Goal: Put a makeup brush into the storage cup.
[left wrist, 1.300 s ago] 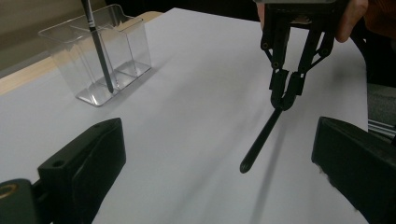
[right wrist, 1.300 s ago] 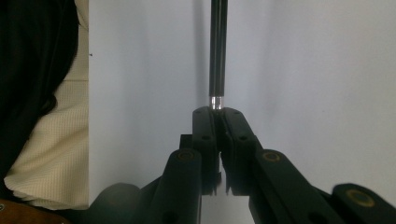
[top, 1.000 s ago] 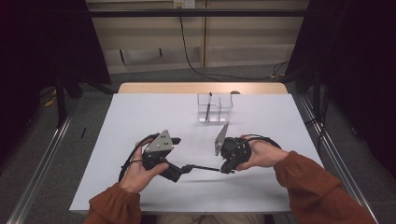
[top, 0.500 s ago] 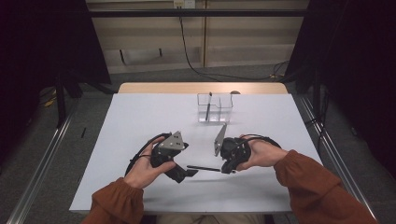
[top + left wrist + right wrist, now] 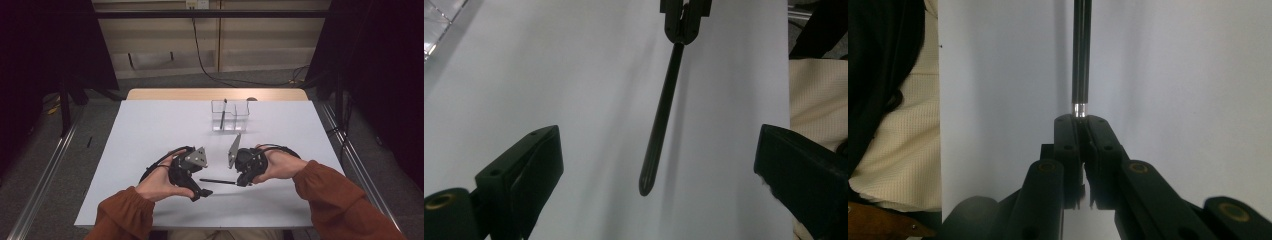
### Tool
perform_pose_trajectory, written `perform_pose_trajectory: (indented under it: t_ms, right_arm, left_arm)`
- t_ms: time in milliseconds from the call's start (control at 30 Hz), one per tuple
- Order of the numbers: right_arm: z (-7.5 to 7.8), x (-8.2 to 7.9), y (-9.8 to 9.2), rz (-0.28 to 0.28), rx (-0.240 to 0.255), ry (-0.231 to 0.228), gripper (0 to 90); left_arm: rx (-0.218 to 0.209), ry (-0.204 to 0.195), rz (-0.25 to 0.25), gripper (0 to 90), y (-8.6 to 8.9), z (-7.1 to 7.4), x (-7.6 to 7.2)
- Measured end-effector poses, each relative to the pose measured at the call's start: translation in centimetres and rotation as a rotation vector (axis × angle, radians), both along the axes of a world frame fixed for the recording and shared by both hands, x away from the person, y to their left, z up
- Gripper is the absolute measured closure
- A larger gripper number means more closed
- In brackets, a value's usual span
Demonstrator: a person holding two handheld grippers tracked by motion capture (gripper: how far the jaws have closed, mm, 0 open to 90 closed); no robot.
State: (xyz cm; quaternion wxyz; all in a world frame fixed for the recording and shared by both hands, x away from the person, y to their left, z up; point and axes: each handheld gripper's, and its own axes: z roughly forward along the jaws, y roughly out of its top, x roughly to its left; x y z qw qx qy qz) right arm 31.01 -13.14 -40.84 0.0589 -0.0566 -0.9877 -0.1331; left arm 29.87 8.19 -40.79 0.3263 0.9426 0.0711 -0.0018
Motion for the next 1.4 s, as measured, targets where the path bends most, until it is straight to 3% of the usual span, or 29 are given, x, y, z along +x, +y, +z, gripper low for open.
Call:
perform_pose_trajectory:
  t_ms: [133, 200, 300, 467, 633, 1067, 1233, 1400]
  right_arm:
    - [-0.1, -0.1, 0.1, 0.005, -0.001, 0.004, 84.8]
    - [-0.1, -0.1, 0.2, 0.01, -0.004, -0.001, 84.8]
    - [-0.2, -0.2, 0.3, 0.015, -0.005, -0.002, 84.8]
    - [-0.3, -0.2, 0.4, 0.019, -0.008, 0.004, 84.8]
    - [-0.3, 0.1, 0.5, 0.019, 0.008, 0.003, 84.8]
    - [-0.6, -0.2, 0.8, 0.029, 0.007, -0.003, 84.8]
    - [-0.6, 0.1, 0.6, 0.02, 0.002, -0.005, 84.8]
    - [-0.7, -0.1, 0.6, 0.025, -0.001, -0.018, 84.7]
  left_arm:
    - [0.046, 0.019, -0.028, 12.1, -0.3, -0.4, 0.2]
    - [0.057, 0.05, -0.021, 22.5, -0.5, -0.4, 0.5]
    - [0.074, 0.058, -0.027, 25.8, -0.5, -0.4, 0.8]
    - [0.105, 0.072, -0.043, 38.7, -0.6, -0.3, 1.0]
    - [0.123, 0.11, -0.047, 63.3, -0.9, -0.6, 1.2]
    - [0.136, 0.099, -0.057, 78.4, -1.8, -1.1, 1.0]
    - [0.136, 0.085, -0.035, 78.7, -2.0, -1.2, 1.2]
    - [0.136, 0.099, -0.047, 80.6, -2.1, -1.3, 1.2]
